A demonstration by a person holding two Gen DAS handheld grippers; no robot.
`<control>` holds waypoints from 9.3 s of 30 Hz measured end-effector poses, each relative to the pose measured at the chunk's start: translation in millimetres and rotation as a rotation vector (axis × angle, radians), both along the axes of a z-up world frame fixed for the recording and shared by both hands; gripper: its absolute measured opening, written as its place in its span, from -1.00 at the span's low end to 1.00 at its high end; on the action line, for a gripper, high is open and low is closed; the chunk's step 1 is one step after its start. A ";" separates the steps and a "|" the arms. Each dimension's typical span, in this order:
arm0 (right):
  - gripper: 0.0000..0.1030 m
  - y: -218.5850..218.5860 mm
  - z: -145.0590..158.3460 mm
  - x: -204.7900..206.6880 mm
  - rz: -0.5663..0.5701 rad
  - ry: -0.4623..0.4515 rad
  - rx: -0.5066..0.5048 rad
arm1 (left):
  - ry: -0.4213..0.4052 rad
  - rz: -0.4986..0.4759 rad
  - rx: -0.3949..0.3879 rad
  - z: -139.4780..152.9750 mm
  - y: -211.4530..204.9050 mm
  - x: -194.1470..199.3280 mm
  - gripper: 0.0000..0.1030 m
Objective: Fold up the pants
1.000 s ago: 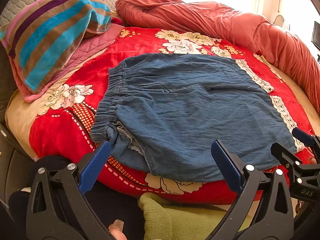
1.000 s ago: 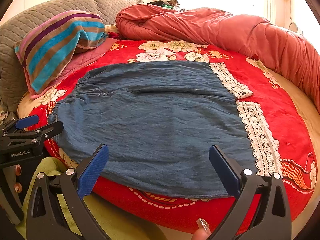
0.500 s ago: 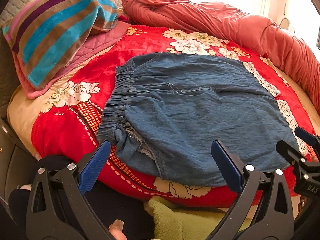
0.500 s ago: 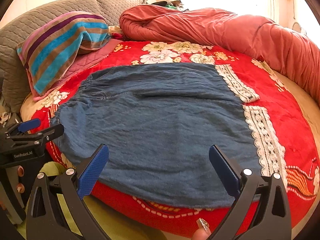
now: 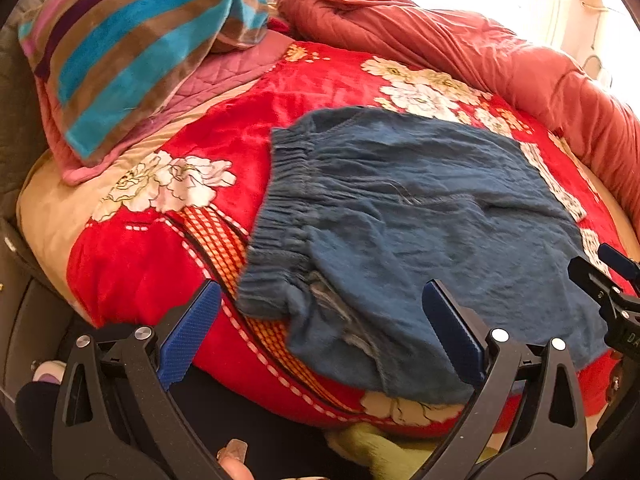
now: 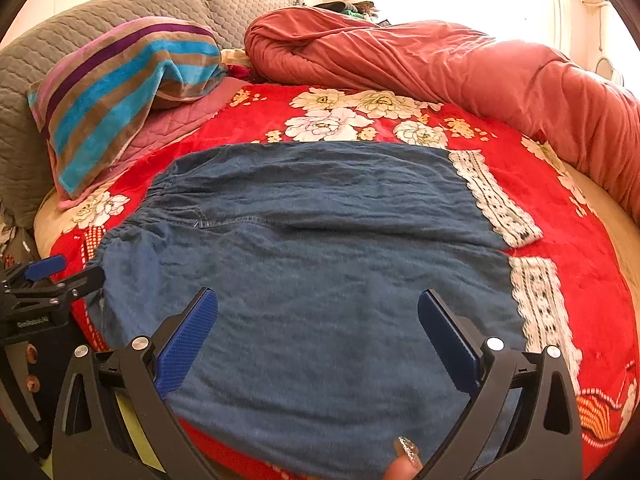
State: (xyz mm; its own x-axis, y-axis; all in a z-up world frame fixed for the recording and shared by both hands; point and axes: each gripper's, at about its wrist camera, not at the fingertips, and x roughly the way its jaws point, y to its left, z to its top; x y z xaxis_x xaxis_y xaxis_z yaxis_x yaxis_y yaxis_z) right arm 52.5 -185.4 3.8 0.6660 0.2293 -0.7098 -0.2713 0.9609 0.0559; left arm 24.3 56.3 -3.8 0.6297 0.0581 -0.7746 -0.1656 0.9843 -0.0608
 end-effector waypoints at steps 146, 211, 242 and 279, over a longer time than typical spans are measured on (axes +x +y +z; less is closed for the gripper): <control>-0.43 42.5 -29.3 -34.8 0.469 0.179 0.089 | 0.042 -0.334 0.080 -20.2 -9.8 -15.2 -0.52; -0.77 -71.4 -51.9 196.5 -0.058 0.203 0.072 | 0.157 -0.613 -0.210 -46.3 -158.9 46.7 0.31; -0.81 -247.4 5.1 -58.3 -0.260 0.123 0.441 | 0.048 -0.785 0.025 -17.4 -169.7 -8.3 -1.00; -0.18 -179.5 -12.9 -71.6 -0.081 0.104 0.211 | 0.022 -0.319 0.044 16.5 -32.9 -6.2 0.62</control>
